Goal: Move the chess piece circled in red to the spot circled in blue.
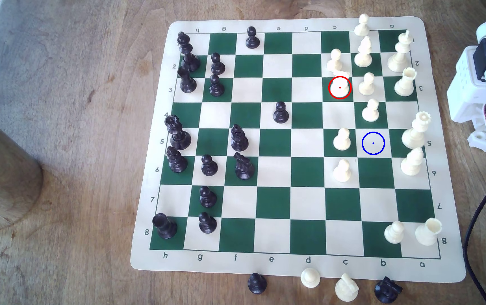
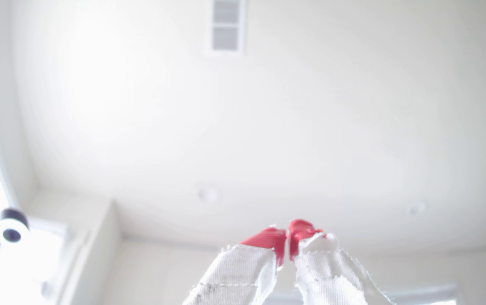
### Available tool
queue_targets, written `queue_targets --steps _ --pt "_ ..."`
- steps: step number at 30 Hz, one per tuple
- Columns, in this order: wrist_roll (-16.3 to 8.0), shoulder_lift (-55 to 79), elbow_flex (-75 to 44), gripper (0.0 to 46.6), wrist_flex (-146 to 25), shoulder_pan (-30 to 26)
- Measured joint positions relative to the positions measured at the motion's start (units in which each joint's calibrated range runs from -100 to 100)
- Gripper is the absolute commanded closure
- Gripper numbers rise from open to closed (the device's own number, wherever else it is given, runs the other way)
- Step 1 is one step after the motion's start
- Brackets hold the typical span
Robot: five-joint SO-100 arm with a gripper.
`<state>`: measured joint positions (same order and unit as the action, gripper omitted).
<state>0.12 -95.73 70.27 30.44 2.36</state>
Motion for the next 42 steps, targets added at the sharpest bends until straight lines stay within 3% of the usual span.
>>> queue_targets --steps 6,13,18,22,42 --pt "0.00 0.08 -8.13 46.4 -23.98 0.74" --pt "-1.17 0.00 -16.27 46.4 -54.10 6.34" --pt "-3.27 0.42 -16.54 46.4 -72.67 10.55" --pt "-3.27 2.01 -16.18 46.4 -83.67 12.09" --pt "-3.81 34.19 -17.98 37.7 -98.96 11.58"
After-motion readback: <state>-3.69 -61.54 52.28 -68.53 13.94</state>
